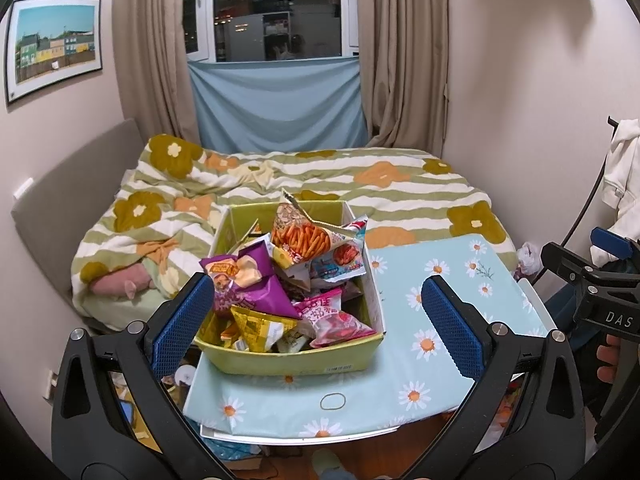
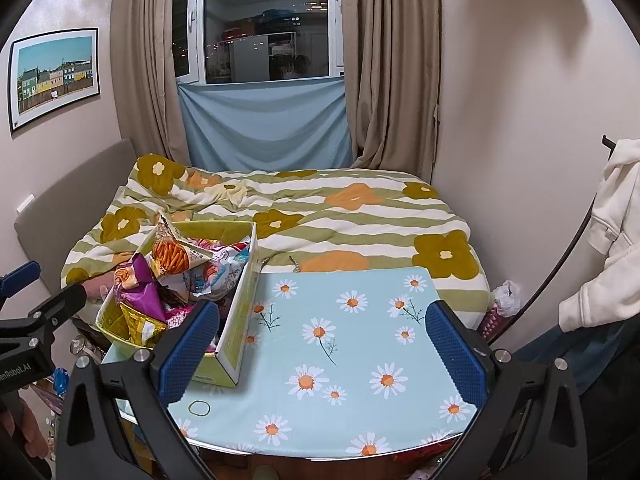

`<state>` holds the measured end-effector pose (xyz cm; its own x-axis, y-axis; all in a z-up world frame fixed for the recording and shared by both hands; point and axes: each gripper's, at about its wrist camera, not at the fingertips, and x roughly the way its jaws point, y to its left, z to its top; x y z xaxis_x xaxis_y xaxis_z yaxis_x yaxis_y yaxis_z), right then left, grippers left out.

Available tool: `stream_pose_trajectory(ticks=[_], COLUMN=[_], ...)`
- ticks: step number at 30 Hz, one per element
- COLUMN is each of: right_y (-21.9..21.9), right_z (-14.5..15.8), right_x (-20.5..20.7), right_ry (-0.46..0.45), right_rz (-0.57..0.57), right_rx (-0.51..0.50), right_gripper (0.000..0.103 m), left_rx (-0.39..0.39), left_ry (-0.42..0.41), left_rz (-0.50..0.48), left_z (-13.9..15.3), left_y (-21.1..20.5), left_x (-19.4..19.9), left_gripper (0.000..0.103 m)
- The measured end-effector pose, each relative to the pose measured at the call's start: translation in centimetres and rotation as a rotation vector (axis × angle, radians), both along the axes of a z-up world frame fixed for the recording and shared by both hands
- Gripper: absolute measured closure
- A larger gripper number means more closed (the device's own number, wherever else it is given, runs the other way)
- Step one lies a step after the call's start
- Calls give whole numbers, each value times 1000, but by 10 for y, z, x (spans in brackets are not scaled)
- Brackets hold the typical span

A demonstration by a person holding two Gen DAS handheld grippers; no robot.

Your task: Organize snacks

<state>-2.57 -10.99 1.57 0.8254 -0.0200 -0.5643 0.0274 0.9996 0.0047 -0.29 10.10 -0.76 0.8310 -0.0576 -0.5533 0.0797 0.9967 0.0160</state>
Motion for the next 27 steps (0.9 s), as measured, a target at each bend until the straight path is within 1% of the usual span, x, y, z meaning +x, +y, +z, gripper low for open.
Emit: stream_pose_trajectory(ticks=[15,19,22,27], right_y=[5,5,6,5], right_z=[-2,-2,-2,-3], right_x=[3,4,4,4], right_ry=[-1,-1,-1,-1], right_rz=[-7,-7,-8,-7], right_rx=[5,4,5,4], right_gripper=[0,0,0,0], left_rx=[7,-12,-1,13], left_ry=[-2,5,6,-17], left_rz=[0,-5,5,-7], left_z=[2,1,0,-2], left_y=[4,12,12,14], left_x=[4,5,6,5], left_gripper=[0,0,0,0])
